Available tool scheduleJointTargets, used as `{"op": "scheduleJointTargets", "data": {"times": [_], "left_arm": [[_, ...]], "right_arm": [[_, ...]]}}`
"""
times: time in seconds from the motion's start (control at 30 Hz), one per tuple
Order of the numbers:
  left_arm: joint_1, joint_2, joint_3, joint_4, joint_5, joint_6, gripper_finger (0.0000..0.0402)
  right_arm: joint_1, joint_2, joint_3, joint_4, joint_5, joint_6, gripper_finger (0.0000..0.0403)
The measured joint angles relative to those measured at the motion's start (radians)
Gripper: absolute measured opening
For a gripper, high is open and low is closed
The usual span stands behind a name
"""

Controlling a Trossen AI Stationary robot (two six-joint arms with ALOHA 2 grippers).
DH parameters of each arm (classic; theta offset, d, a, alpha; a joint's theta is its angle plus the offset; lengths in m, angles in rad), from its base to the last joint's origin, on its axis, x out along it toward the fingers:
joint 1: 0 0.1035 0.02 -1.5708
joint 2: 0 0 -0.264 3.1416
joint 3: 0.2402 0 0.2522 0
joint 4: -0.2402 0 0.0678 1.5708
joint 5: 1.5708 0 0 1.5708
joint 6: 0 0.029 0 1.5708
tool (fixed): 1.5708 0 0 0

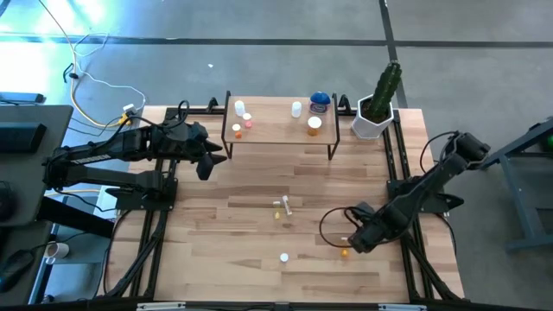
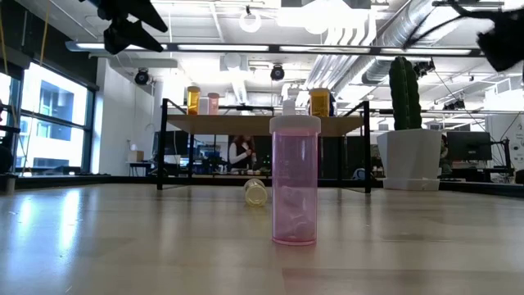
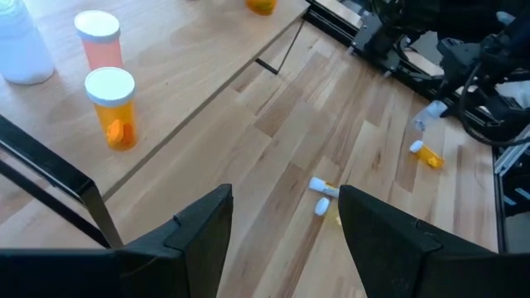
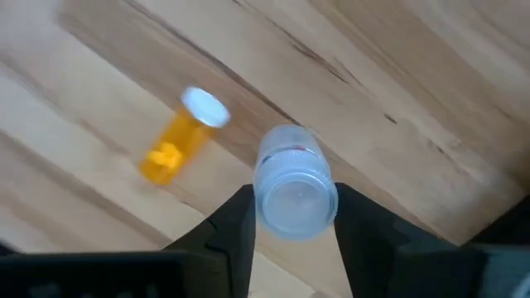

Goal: Pick and place medicine bottles onto shelf by color
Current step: Put the transparent pill bottle on the shelf

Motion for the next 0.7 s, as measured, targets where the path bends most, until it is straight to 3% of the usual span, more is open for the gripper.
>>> {"op": "scheduleJointTargets", "data": {"times": [0.7], "left_arm": [[0.0, 0.0, 0.0, 0.0, -0.003, -0.005, 0.0211]], "right_arm": [[-0.425, 0.0, 0.327, -0.046, 0.058, -0.43, 0.0124]]}}
